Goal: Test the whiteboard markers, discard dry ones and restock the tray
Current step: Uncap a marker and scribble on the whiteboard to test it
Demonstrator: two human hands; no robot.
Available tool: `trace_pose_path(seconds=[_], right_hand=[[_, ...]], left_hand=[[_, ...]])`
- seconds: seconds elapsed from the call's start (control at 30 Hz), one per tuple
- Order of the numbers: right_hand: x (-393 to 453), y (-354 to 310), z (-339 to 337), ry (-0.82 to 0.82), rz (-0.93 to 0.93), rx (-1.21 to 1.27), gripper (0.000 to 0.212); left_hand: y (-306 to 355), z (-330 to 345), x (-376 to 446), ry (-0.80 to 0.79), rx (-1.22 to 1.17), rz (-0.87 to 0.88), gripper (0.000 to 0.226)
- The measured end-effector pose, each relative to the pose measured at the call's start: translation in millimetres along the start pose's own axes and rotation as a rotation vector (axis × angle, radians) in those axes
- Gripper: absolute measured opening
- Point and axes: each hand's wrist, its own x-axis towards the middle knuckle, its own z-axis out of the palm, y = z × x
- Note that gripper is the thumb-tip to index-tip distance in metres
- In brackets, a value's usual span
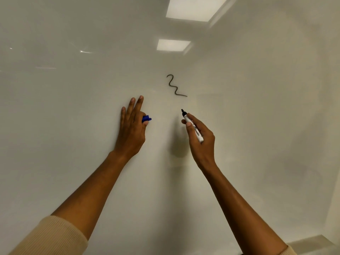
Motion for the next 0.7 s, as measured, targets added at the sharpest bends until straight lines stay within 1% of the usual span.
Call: trace_pose_path(seconds=[0.1,0.17,0.23,0.37,0.43,0.47,0.53,0.63,0.7], right_hand=[[9,-6,-4,0.012,0.018,-0.010,0.028],[20,-7,-5,-0.006,-0.022,-0.066,0.027],[29,-9,-4,-0.038,-0.091,-0.162,0.026],[48,-6,-1,-0.106,-0.299,-0.388,0.023],[58,-2,-1,-0.131,-0.345,-0.487,0.025],[62,1,-4,-0.119,-0.352,-0.516,0.026],[71,4,-13,-0.034,-0.305,-0.512,0.029],[82,5,-30,0.139,-0.160,-0.398,0.031],[81,6,-37,0.124,-0.107,-0.346,0.031]], left_hand=[[-1,-4,-3,-0.015,0.004,-0.006,0.051],[-3,-5,-3,-0.032,0.024,-0.008,0.046],[-4,-4,-3,-0.044,0.042,-0.022,0.044],[-1,-6,-2,-0.040,0.045,-0.030,0.063],[1,-8,-2,-0.044,0.035,-0.035,0.065],[2,-9,-2,-0.049,0.027,-0.039,0.065],[2,-11,-2,-0.052,0.013,-0.043,0.064],[3,-12,-2,-0.052,0.005,-0.047,0.061],[4,-11,-2,-0.045,0.004,-0.047,0.059]])
